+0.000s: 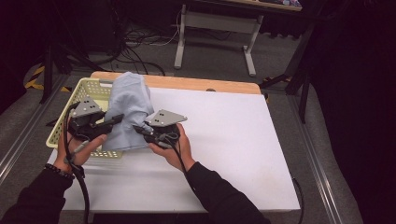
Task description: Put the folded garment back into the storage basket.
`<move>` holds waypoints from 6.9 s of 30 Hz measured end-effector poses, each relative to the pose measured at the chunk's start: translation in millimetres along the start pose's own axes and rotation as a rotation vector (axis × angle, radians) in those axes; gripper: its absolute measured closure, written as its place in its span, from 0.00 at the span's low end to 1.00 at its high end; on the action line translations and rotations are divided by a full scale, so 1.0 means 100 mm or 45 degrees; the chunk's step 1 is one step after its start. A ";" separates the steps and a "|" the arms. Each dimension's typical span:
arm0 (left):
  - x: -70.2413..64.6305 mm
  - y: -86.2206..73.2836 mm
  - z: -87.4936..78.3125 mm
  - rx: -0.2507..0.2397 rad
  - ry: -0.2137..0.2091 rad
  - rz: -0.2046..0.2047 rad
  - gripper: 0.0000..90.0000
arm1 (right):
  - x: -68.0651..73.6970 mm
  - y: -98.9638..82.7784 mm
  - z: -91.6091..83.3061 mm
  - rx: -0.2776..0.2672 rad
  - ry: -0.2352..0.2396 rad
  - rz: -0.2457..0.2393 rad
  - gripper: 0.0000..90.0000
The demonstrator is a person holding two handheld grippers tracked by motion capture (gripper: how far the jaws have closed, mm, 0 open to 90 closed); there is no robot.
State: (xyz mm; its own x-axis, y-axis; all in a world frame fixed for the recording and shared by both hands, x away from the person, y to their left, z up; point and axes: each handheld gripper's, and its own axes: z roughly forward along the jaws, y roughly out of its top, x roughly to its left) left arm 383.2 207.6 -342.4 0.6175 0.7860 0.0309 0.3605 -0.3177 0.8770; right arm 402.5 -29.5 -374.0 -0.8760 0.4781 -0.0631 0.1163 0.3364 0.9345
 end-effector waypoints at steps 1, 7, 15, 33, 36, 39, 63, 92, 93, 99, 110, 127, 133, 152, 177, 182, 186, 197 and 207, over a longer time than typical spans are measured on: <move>0.09 -0.02 -0.03 0.003 0.015 -0.019 0.78 | 0.00 0.02 0.05 0.000 0.007 0.011 0.84; 0.34 -0.07 -0.09 0.029 0.083 -0.053 0.77 | 0.04 0.11 0.38 0.002 0.030 0.061 0.84; 0.58 -0.15 -0.07 0.092 0.147 -0.087 0.76 | 0.07 0.12 0.73 0.022 0.046 0.141 0.84; 0.89 -0.37 0.13 0.259 0.192 -0.152 0.67 | 0.19 -0.04 1.14 0.184 0.029 0.189 0.63; 0.91 -0.39 0.16 0.283 0.218 -0.166 0.61 | 0.21 -0.08 1.09 0.208 0.020 0.176 0.55; 0.92 -0.41 0.17 0.294 0.227 -0.176 0.50 | 0.21 -0.08 1.03 0.192 0.012 0.165 0.52; 0.85 -0.31 0.68 0.457 0.296 0.011 0.87 | -0.17 -0.76 -0.84 0.085 -0.261 -0.020 0.40; 0.91 -0.39 1.12 0.761 0.218 0.047 0.99 | -0.38 -1.53 -2.26 0.152 -0.563 0.029 0.32; 0.91 -0.39 1.12 0.761 0.218 0.047 0.99 | -0.38 -1.53 -2.26 0.152 -0.563 0.029 0.32; 0.90 -0.38 1.11 0.769 0.223 0.055 0.99 | -0.35 -1.55 -2.20 0.159 -0.543 0.020 0.30; 0.80 -0.25 0.97 0.685 0.278 0.118 0.99 | -0.35 -1.58 -2.13 0.184 -0.522 0.025 0.30; 0.53 -0.06 0.67 0.383 0.260 0.144 0.89 | -0.34 -1.58 -2.10 0.190 -0.518 0.026 0.30; 0.42 -0.05 0.58 0.273 0.238 0.149 0.83 | -0.34 -1.58 -2.09 0.196 -0.514 0.024 0.30; -0.10 -0.10 0.38 -0.012 0.138 0.233 0.51 | -0.28 -1.57 -2.02 0.199 -0.494 0.003 0.29; -0.60 -0.27 0.29 -0.123 0.029 0.315 0.20 | -0.24 -1.56 -1.98 0.210 -0.481 -0.020 0.29; -0.67 -0.32 0.27 -0.141 -0.004 0.313 0.19 | -0.23 -1.56 -1.97 0.212 -0.480 -0.022 0.29; -0.74 -0.39 0.25 -0.147 -0.024 0.319 0.19 | -0.22 -1.56 -1.97 0.217 -0.475 -0.026 0.29; -0.87 -0.51 0.24 -0.163 -0.063 0.345 0.17 | -0.20 -1.55 -1.97 0.211 -0.477 -0.037 0.29; -0.90 -0.71 0.19 -0.168 -0.080 0.335 0.16 | -0.13 -1.51 -1.96 0.184 -0.453 -0.056 0.29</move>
State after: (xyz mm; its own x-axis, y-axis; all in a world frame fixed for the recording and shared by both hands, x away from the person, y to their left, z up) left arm 315.1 149.4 -416.4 0.7210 0.6503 0.2394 0.0907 -0.4311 0.8977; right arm 305.2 -245.3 -445.6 -0.6673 0.7038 -0.2436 0.1690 0.4616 0.8708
